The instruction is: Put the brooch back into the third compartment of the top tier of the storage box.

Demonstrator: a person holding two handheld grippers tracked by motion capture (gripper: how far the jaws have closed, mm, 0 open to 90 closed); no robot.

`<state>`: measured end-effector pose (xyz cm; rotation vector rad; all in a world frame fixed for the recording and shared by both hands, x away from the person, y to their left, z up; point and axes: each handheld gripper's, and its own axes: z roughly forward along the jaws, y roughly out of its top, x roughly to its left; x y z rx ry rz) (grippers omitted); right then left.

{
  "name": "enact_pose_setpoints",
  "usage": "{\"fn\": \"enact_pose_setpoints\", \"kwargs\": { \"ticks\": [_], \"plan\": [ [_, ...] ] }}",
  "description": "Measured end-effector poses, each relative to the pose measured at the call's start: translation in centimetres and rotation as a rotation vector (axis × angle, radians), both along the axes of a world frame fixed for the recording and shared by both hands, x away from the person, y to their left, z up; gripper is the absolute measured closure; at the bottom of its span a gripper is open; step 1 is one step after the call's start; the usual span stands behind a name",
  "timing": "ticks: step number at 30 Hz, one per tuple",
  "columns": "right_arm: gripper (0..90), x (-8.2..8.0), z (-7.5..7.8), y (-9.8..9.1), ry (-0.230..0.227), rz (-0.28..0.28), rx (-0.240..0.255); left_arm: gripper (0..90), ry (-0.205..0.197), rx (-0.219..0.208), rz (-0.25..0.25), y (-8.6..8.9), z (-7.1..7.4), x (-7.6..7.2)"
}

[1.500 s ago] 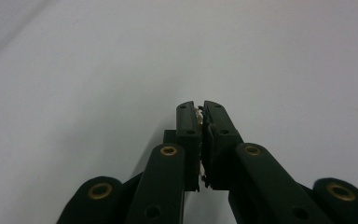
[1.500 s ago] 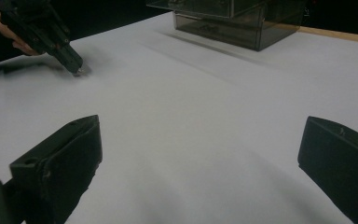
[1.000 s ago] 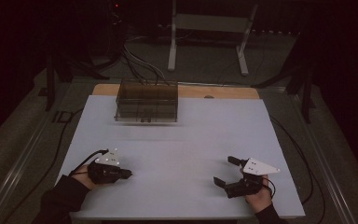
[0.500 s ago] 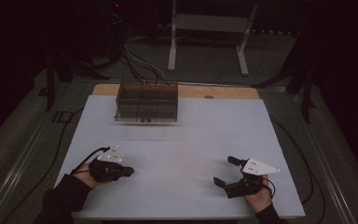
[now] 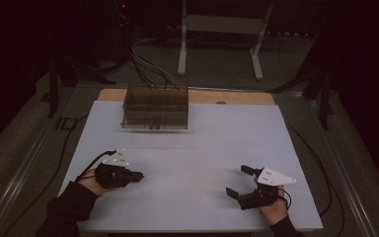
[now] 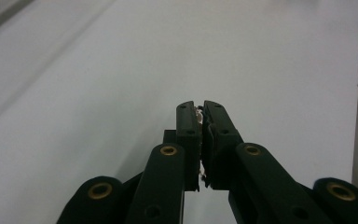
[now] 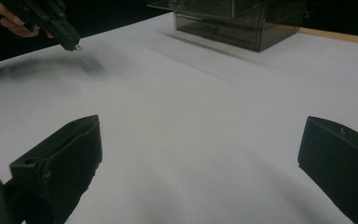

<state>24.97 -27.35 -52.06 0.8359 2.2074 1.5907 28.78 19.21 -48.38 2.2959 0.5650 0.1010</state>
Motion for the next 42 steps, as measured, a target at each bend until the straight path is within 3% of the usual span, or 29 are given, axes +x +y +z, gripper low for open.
{"fn": "enact_pose_setpoints", "kwargs": {
  "ticks": [22, 42],
  "plan": [
    [0.0, 0.0, 0.0, 0.0, -0.001, -0.003, -0.004, 87.3, -0.036, -0.001, -0.005, -1.8, 2.9, 1.5],
    [0.0, 0.0, 0.0, 0.0, 0.004, -0.001, -0.004, 87.3, -0.064, -0.067, 0.046, -2.2, 5.0, 3.3]
  ]
}}
